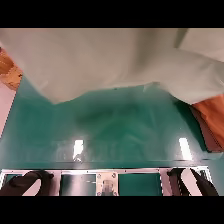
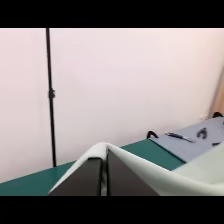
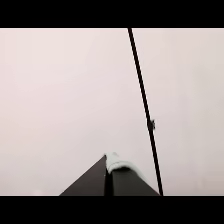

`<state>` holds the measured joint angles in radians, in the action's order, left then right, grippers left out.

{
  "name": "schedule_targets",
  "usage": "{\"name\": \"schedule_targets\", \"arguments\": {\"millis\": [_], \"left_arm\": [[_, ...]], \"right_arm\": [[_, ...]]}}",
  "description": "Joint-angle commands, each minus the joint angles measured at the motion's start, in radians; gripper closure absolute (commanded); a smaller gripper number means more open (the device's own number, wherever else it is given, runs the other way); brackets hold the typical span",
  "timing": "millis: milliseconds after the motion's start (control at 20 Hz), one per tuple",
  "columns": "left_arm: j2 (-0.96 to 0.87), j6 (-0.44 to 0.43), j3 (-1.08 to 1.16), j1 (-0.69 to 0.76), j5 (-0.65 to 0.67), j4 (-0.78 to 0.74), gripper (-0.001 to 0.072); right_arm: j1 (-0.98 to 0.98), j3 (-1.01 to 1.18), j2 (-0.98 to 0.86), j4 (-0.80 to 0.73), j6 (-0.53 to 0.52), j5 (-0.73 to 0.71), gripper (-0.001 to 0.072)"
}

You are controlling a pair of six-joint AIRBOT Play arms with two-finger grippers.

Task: Fold the shirts.

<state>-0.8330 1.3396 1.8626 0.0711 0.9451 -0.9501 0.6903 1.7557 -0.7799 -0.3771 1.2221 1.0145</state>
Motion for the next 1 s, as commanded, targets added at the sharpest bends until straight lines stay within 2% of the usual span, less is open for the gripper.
{"name": "schedule_targets", "arguments": {"millis": [0, 150, 300, 400, 500, 650, 800, 950], "left_arm": [[0.005, 0.112, 0.132, 0.0, 0.11, -0.283, 0.0677], [-0.024, 0.182, 0.089, 0.0, 0.237, -0.476, 0.0677], [-0.097, 0.179, -0.06, 0.0, 0.24, -0.481, 0.0677], [-0.185, 0.178, -0.166, 0.0, 0.198, -0.461, 0.0676], [-0.301, 0.155, -0.246, 0.0, 0.133, -0.391, 0.0677], [-0.533, 0.063, -0.285, 0.0, 0.012, -0.215, 0.0677], [-0.74, 0.021, -0.285, 0.0, -0.138, -0.011, 0.0677], [-0.893, -0.068, -0.285, 0.0, -0.245, 0.223, 0.0677]], "right_arm": [[0.0, 0.072, 0.019, -0.013, 0.017, -0.019, 0.0697], [-0.002, -0.043, 0.016, -0.024, 0.031, 0.017, 0.0697], [-0.003, -0.251, 0.013, -0.024, 0.015, 0.018, 0.0697], [-0.034, -0.42, -0.005, -0.024, -0.057, -0.013, 0.0697], [-0.111, -0.589, -0.056, -0.024, -0.139, -0.109, 0.0697], [-0.239, -0.732, -0.247, -0.024, -0.235, -0.317, 0.0697], [-0.299, -0.667, -0.547, -0.023, -0.259, -0.39, 0.0697], [-0.307, -0.49, -0.843, 0.005, -0.258, -0.338, 0.0697]]}}
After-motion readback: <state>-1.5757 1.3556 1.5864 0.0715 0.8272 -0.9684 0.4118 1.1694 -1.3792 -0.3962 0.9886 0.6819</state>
